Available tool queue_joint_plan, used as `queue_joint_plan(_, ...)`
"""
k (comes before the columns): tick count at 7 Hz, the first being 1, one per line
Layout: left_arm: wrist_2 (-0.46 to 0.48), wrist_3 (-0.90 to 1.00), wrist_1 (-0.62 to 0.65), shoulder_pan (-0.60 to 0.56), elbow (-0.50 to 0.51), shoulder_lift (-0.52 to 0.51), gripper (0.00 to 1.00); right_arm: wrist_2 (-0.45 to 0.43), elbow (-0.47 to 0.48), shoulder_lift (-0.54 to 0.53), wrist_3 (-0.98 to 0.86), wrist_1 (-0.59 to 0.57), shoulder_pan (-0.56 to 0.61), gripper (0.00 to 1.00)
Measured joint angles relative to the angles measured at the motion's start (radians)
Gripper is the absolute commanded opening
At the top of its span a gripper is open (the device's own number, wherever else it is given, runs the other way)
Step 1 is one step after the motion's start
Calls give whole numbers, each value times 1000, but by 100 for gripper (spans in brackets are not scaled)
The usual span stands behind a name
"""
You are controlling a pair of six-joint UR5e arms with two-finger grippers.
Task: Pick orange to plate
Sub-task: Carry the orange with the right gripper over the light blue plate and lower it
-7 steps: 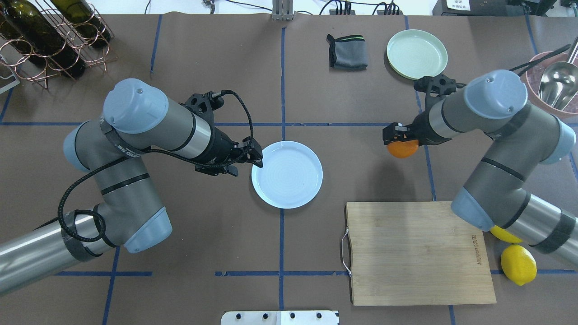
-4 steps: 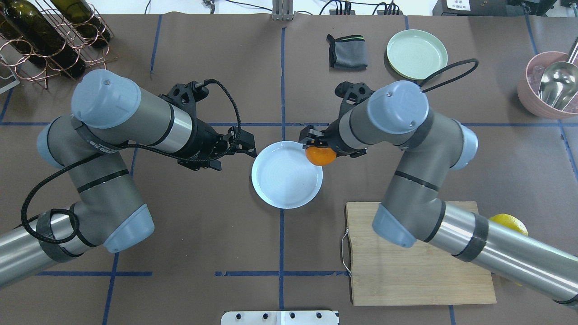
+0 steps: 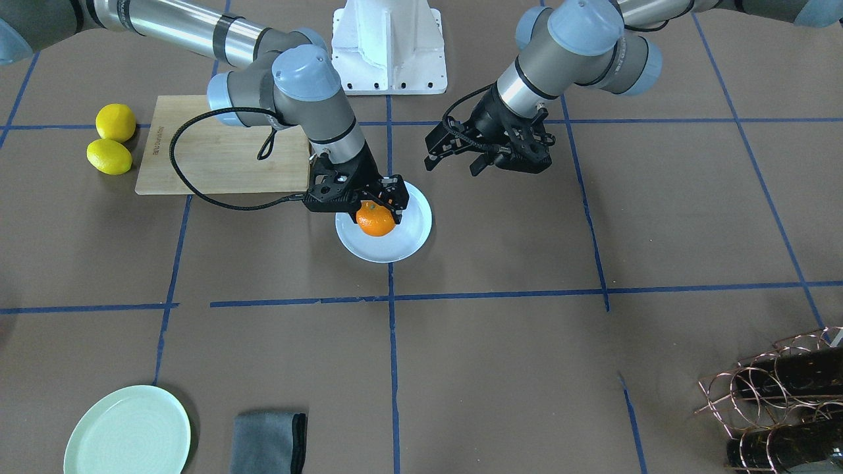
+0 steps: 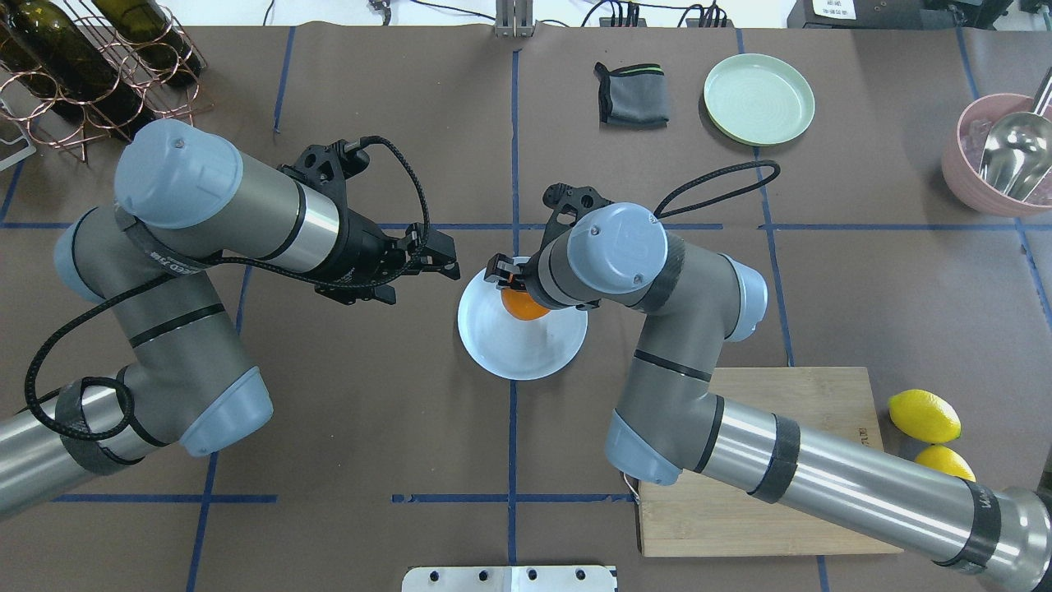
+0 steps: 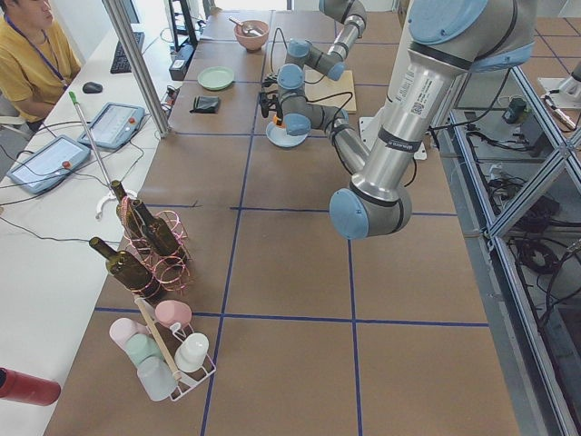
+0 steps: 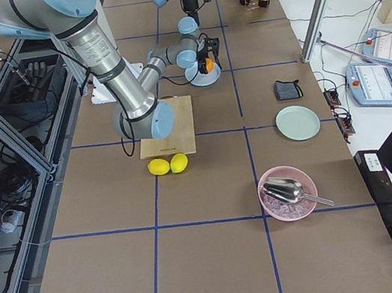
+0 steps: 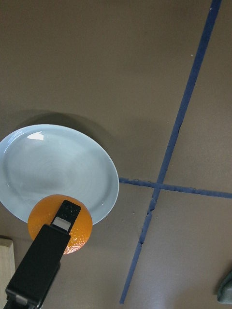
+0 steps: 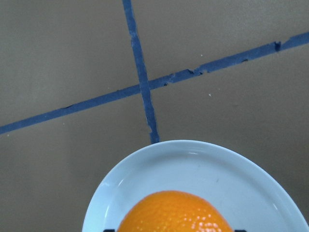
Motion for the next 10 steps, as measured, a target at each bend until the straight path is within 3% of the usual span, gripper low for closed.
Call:
queue_joint_plan(1,0,0,0,0,0,1,100,-15,-15,4,1,-1,-16,35)
queue_joint_plan(2,0,0,0,0,1,1,100,-20,-27,5,0,-2,-23,92)
queue_joint_plan(3,0,0,0,0,1,1,100,-22,-42,8,-3,-2,-27,100)
queue_joint_plan(7,0,0,0,0,-2,1,100,-17,-28,15,-13,-3,-29,100)
queue_joint_plan(10,-7,0,0,-17,-17,10,100,44,188,-131,-16,-6,4,100)
